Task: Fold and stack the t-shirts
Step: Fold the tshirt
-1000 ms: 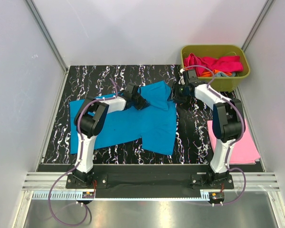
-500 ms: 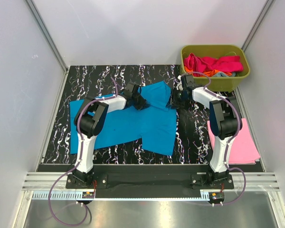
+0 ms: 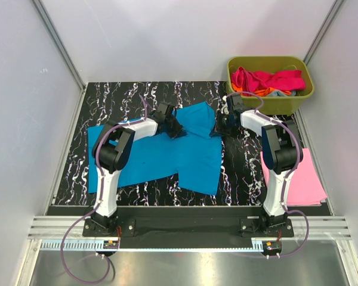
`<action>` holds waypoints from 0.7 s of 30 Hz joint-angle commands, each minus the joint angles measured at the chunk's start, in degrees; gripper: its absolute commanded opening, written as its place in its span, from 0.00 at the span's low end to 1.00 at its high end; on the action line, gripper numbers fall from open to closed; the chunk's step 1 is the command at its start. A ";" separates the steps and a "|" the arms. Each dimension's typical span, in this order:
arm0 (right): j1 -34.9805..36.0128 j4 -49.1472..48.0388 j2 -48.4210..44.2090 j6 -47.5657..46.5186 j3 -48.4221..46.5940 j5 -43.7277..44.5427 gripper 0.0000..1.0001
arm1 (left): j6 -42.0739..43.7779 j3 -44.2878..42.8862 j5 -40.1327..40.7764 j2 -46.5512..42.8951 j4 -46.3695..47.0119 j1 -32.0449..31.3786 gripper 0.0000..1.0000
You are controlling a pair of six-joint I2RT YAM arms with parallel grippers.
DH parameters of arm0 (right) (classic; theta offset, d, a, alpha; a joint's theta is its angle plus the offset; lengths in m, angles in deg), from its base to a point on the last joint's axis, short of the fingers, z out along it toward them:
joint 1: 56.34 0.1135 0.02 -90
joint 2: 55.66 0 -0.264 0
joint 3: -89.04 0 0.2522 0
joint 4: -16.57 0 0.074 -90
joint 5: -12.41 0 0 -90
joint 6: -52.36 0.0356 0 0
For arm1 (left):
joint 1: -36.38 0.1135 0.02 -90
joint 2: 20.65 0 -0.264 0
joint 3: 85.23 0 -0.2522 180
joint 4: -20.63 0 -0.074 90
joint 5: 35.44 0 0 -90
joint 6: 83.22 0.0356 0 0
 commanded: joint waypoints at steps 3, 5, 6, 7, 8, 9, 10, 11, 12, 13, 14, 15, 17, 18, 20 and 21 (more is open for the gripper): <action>0.42 -0.58 -3.59 1.77 -0.54 0.53 0.00 | 4.15 -0.71 -4.13 -6.32 -3.15 1.78 0.00; 0.42 0.04 -4.29 1.60 -0.72 0.36 0.00 | 4.85 -0.09 -5.54 -7.20 -3.94 2.48 0.00; 0.42 0.56 -4.47 1.69 -0.72 0.53 0.00 | 5.12 0.52 -6.15 -7.55 -4.38 2.57 0.00; 0.42 0.83 -4.64 1.60 -0.81 0.88 0.00 | 5.82 0.70 -7.29 -8.08 -4.73 2.83 0.00; 0.33 0.92 -4.91 1.69 -0.81 1.32 0.00 | 6.08 0.96 -7.83 -8.35 -5.26 2.92 0.00; 0.42 1.27 -5.00 1.42 -0.81 1.67 0.00 | 6.78 1.23 -8.35 -8.61 -5.87 3.10 0.00; 0.42 1.27 -5.08 1.34 -0.89 1.85 0.00 | 7.14 1.66 -9.14 -8.87 -6.40 3.18 0.00; 0.42 1.36 -5.00 1.07 -0.89 2.11 0.00 | 7.58 1.84 -9.41 -9.14 -7.36 3.36 0.00; 0.42 1.88 -5.00 0.98 -1.24 2.20 0.00 | 8.02 2.19 -9.85 -9.40 -7.55 3.45 0.00; 0.42 2.15 -5.00 0.90 -1.42 2.11 0.00 | 8.28 2.89 -10.90 -9.49 -7.81 3.45 0.00; 0.42 2.32 -5.00 0.81 -1.34 2.03 0.00 | 8.37 3.33 -11.34 -9.49 -8.25 3.54 0.00; 0.42 2.59 -5.08 0.63 -1.25 2.03 0.00 | 8.72 3.60 -11.78 -9.58 -8.51 3.54 0.00; 0.42 2.94 -5.44 0.63 -0.90 2.46 0.00 | 9.07 4.91 -12.93 -9.58 -9.21 3.62 0.00; 0.42 3.11 -5.52 0.54 -0.72 2.46 0.00 | 9.25 5.27 -13.36 -9.58 -9.22 3.62 0.00; 0.42 3.29 -5.87 0.37 -0.54 2.64 0.00 | 9.34 6.59 -13.89 -9.67 -9.30 3.71 0.00; 0.42 3.29 -5.79 0.28 -0.28 2.38 0.00 | 9.43 6.94 -13.90 -9.67 -9.30 3.63 0.00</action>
